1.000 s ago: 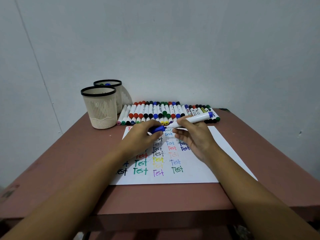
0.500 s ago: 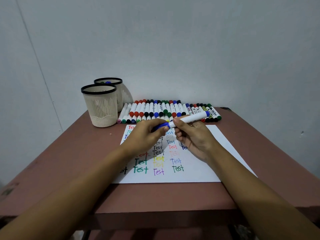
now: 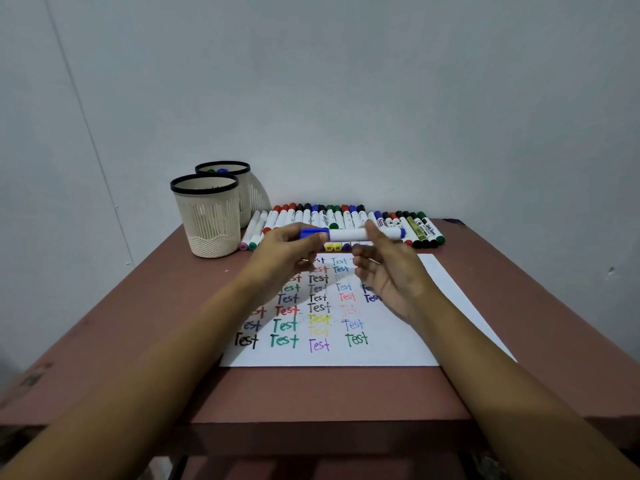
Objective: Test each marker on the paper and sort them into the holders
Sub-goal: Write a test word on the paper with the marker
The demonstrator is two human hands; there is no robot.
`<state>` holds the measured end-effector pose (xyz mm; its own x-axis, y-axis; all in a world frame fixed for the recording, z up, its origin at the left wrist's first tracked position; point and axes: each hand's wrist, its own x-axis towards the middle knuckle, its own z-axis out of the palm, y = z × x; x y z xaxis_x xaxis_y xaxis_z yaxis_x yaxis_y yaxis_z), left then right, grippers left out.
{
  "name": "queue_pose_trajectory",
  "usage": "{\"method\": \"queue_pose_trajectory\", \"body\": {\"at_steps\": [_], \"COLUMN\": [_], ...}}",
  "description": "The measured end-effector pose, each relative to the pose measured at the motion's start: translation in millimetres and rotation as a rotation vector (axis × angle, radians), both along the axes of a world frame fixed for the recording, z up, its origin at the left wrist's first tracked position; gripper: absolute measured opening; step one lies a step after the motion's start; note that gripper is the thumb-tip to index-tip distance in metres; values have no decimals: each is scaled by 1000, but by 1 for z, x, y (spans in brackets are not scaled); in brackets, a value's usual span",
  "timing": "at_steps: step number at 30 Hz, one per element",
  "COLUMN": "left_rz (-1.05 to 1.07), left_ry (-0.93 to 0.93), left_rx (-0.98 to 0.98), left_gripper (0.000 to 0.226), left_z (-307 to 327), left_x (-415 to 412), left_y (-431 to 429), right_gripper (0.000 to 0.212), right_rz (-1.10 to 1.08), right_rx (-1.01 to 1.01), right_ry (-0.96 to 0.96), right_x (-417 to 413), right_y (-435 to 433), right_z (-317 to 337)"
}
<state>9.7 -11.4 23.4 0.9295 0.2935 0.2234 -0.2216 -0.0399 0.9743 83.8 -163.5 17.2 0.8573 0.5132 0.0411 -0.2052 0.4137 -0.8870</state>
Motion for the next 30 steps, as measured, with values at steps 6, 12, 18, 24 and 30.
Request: {"method": "queue_pose_trajectory", "body": {"at_steps": [6,12,18,24,30], "left_rz": [276,613,825,770,727], "left_ry": [-152,-138,-34,129,113], "left_rx": [101,515,765,821,789], "left_gripper": [13,12,10,26,43], "left_z": [41,103,128,108,105], "left_x": [5,13,28,48,63], "left_y": [34,93,142,155,153], "right_gripper": [31,35,36,37,38], "right_rz": [-388,-218,-212,-207,-221], "right_rx": [-965,-1171,-1177,-1185,-1190], "right_ry": [-992,-1115,-1131,-1154,-1166], "right_x": [10,12,10,9,12], "right_y": [-1,2,5,5,5], "right_z": [-29,-35,-32,-32,-31]}}
